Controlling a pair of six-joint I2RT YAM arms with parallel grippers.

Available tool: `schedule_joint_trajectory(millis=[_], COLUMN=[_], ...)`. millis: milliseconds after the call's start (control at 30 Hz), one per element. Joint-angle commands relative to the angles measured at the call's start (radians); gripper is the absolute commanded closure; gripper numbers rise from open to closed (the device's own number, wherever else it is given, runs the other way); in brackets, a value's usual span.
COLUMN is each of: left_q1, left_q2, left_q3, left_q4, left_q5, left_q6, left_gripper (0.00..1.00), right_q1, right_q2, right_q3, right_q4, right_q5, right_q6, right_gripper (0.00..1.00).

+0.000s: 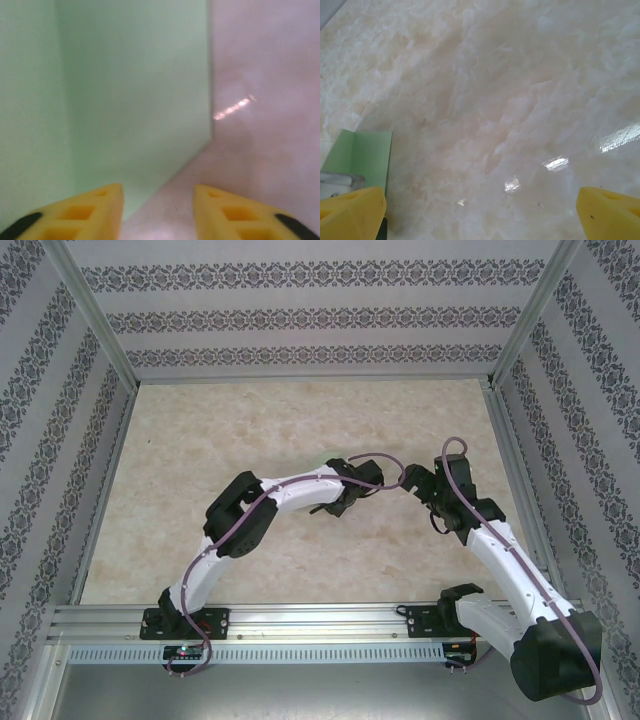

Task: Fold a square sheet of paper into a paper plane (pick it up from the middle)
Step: Turn over the paper at the center of the table.

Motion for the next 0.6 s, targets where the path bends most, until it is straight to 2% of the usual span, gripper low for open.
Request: schedule_joint_trajectory(millis=[0, 167, 267, 367, 467, 567], left_q1=[-0.005, 0.064, 0.120, 0.193, 0.283, 0.378], left_q2=[-0.187, -0.378, -0.487, -0.584, -0.653, -0.707], left_q3=[-0.054, -0.199, -0.287, -0.384, -0.476, -0.572], left_q4=[0.109, 0.245, 0.317, 0.389, 0.431, 0.465], left_q5=[0.218, 0.477, 0.553, 0.586, 0.581, 0.592], left_q6=[-0.011, -0.049, -0.074, -0.116, -0.161, -0.192], left_gripper=[0.48, 0.39, 0.32, 0.24, 0.18, 0.12], right_q1=[-0.013, -0.012, -0.005, 0.040, 0.128, 0.235], right_q2=[-0.012, 0.011, 0.049, 0.100, 0.176, 0.292], right_q3=[0.034, 0.037, 0.055, 0.091, 0.147, 0.218], right_q4=[0.002, 0.047, 0.071, 0.087, 0.112, 0.143], right_q5=[-0.029, -0.133, -0.187, -0.190, -0.161, -0.129], right_q6=[-0.022, -0.058, -0.068, -0.066, -0.056, -0.033], right_gripper=[0.02, 0.03, 0.05, 0.08, 0.11, 0.21])
